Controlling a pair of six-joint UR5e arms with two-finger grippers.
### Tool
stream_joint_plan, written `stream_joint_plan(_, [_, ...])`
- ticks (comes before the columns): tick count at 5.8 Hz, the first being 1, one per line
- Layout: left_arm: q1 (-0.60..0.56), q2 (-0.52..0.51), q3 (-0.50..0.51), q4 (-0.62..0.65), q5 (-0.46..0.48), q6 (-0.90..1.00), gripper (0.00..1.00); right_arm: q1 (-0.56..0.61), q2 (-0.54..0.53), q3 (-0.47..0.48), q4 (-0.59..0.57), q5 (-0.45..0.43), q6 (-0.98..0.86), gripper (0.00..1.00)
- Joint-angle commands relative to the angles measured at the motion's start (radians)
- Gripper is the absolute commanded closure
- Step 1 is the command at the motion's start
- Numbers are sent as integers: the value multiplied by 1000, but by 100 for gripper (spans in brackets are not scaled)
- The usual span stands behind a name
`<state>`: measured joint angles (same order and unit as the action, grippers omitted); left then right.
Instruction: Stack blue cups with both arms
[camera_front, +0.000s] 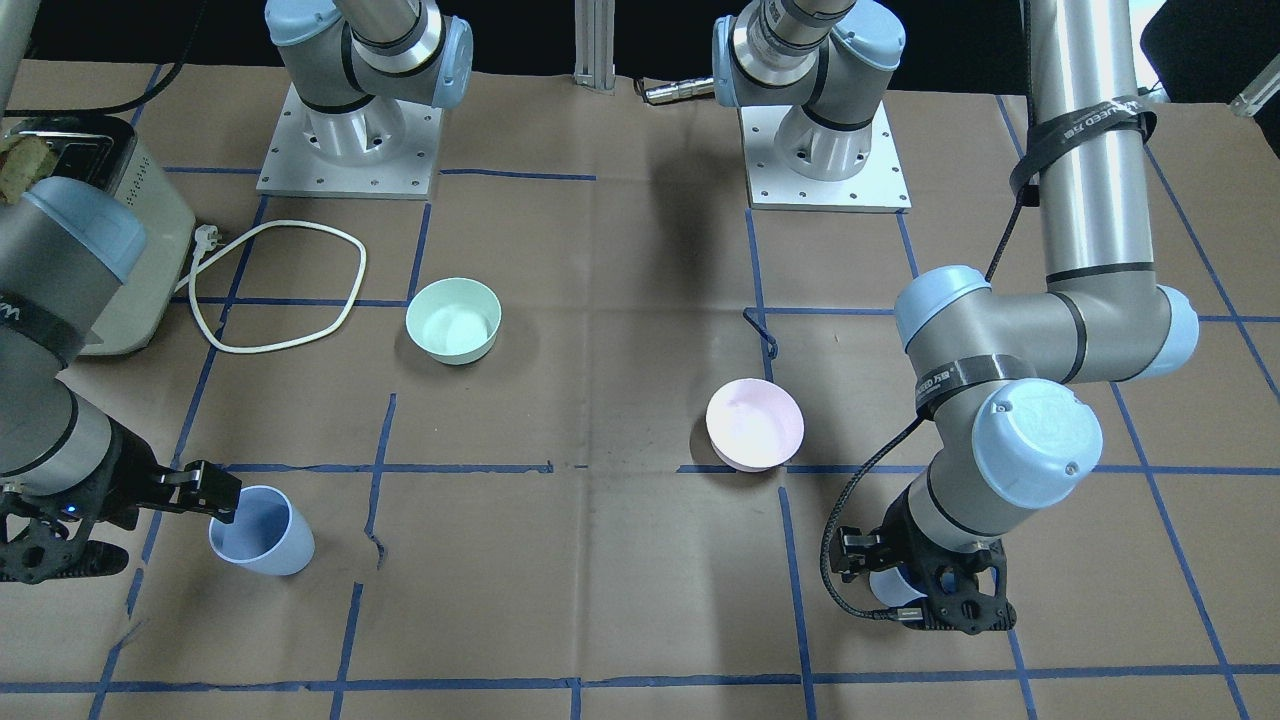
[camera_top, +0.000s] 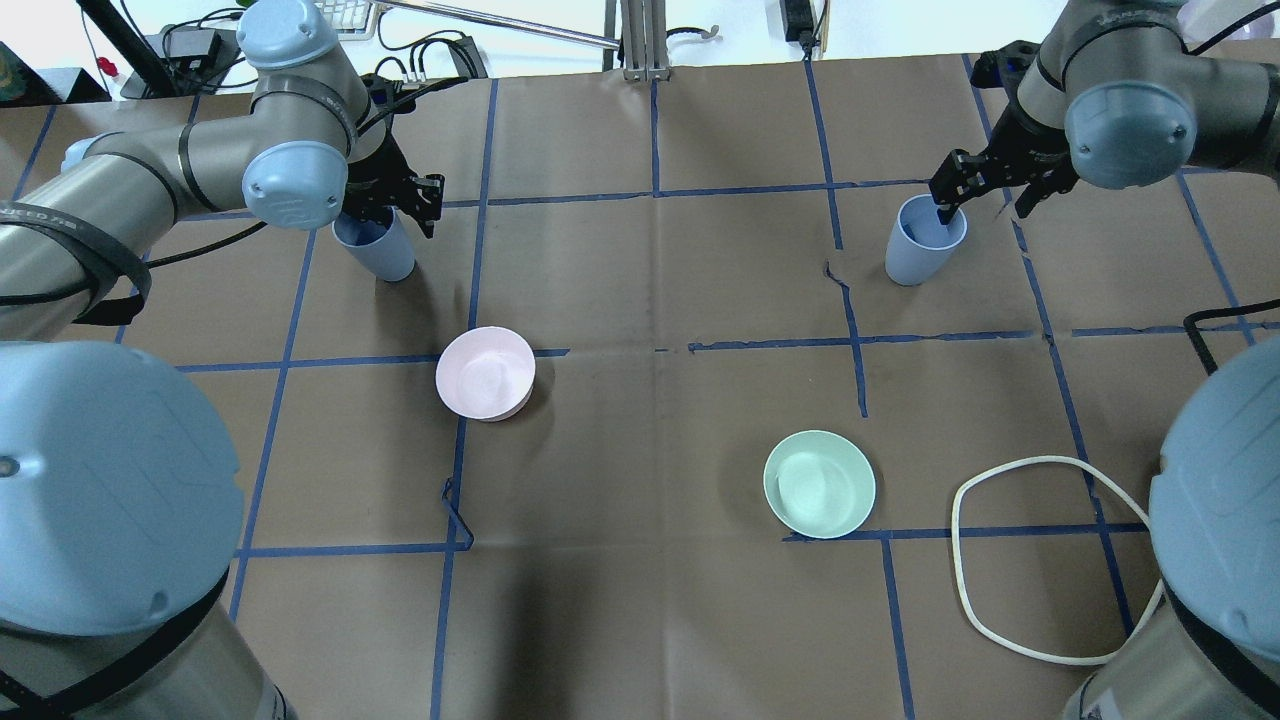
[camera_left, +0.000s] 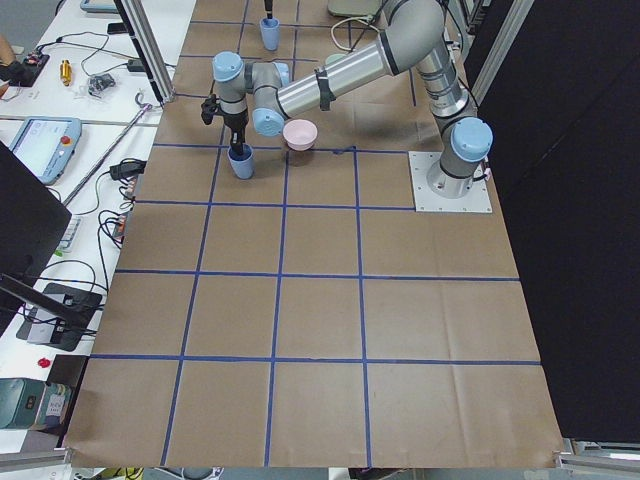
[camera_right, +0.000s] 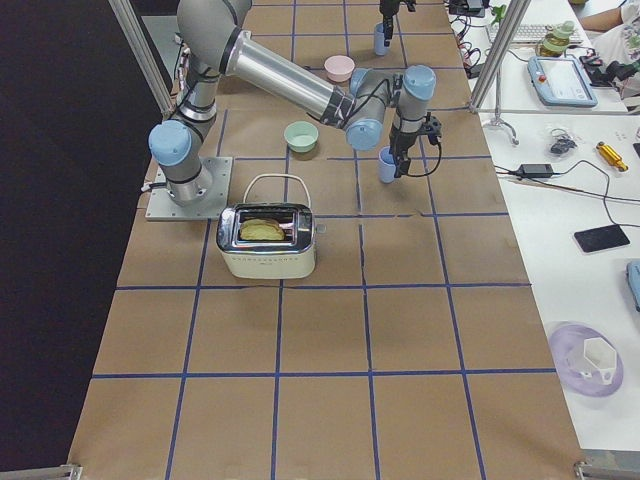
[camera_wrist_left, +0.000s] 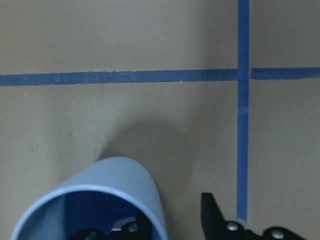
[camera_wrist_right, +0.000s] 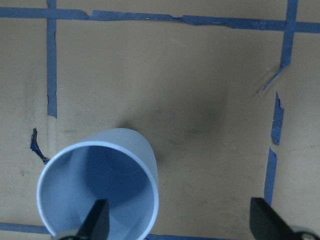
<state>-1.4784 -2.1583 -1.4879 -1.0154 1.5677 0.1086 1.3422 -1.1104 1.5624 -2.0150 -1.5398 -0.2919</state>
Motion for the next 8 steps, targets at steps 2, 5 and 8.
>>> stream_joint_plan(2, [-3,11,3,2,2,-16,93,0,12,8,-7,1,0,73])
stream_joint_plan(5, [-254,35,43,42,20,-341,93,2,0,1,4,0,17,93])
stream_joint_plan(8, [-511,-67,90,195,106,-595,92,5,-122,-22,100,-3,25,93])
